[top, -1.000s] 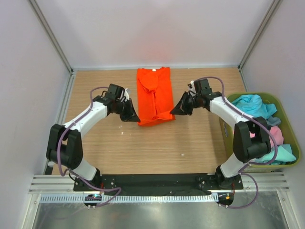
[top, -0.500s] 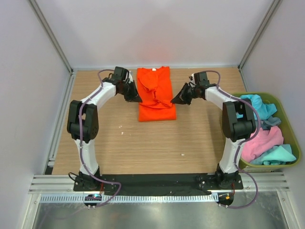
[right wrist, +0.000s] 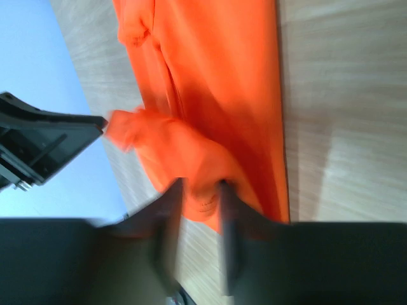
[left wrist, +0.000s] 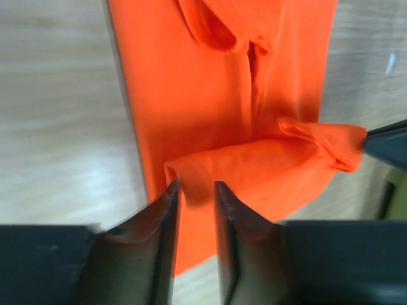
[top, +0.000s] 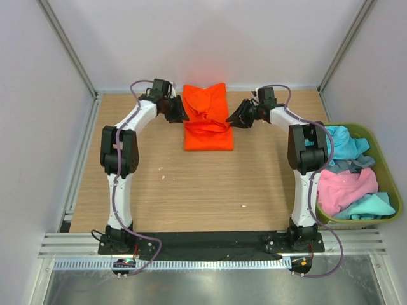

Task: Fold and stack the t-shirts
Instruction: Fold the tshirt

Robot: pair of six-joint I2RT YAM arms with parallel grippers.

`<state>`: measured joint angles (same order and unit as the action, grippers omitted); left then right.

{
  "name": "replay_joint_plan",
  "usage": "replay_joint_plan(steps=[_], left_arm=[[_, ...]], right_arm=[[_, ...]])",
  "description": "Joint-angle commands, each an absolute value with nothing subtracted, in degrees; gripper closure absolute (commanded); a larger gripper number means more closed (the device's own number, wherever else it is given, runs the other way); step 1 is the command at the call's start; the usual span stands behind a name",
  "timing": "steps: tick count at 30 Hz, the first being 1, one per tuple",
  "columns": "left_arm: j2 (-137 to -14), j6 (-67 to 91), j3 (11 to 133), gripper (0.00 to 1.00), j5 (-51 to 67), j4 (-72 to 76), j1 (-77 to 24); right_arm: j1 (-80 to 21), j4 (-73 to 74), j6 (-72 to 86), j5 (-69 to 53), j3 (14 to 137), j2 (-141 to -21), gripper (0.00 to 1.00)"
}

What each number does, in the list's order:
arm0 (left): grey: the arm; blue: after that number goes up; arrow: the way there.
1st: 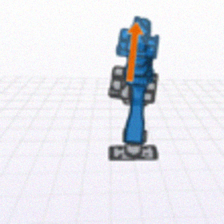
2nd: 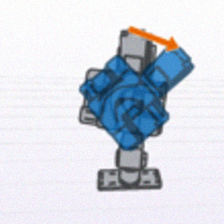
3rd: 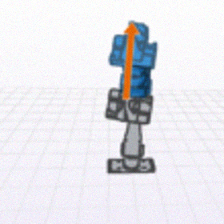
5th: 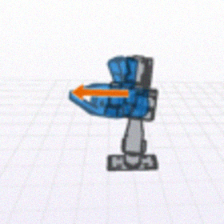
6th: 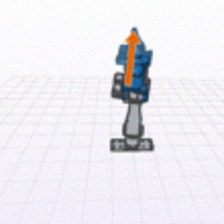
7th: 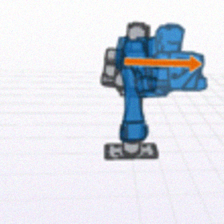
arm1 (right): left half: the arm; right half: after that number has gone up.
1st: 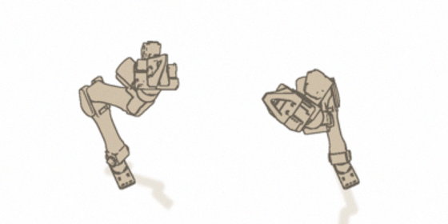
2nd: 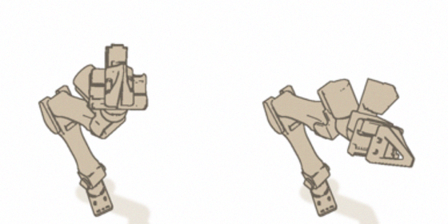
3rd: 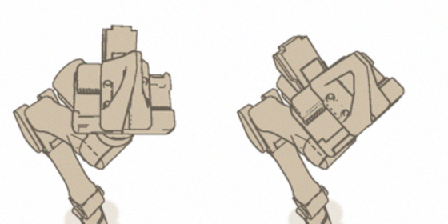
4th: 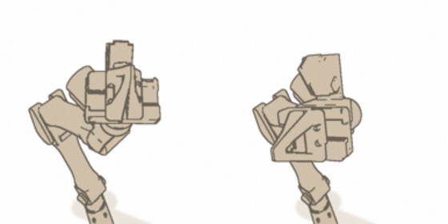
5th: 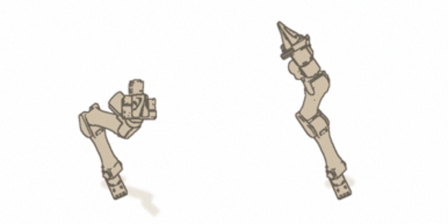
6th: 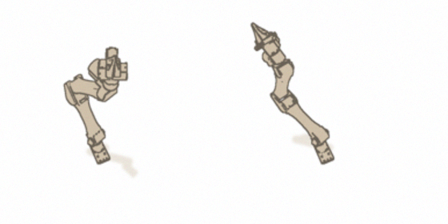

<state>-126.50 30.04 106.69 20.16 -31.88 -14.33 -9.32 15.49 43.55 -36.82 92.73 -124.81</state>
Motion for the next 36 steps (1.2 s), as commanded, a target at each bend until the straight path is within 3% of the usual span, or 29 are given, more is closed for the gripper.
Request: replay_joint_plan(steps=[1,4,7,12,18,29,36], left_arm=[[-128.4,27.9,110.7,0.59,16.8,-29.3,-13.9],[-128.1,25.8,111.8,0.40,14.6,-30.3,-14.0],[-124.4,23.8,110.0,0.30,12.7,-34.0,-13.8],[-116.8,25.1,98.5,0.29,20.6,-37.3,-12.7],[-116.4,27.4,88.5,0.29,27.9,-37.6,-12.7],[-121.5,30.1,90.6,0.29,30.9,-35.0,-12.7],[-123.2,31.6,89.9,0.34,31.8,-33.5,-13.2]], right_arm=[[-9.1,10.6,41.8,-35.4,97.3,-126.9,0.57],[-8.4,11.1,39.4,-34.8,101.1,-126.8,0.38],[-7.0,15.5,37.4,-36.0,101.1,-124.0,0.31],[-5.5,18.7,38.0,-39.7,87.8,-118.6,0.31],[-5.6,18.9,39.5,-41.9,74.6,-114.6,0.32],[-6.9,16.4,42.4,-43.1,77.2,-119.1,0.33],[-9.3,14.0,43.9,-43.0,77.1,-120.8,0.35]])
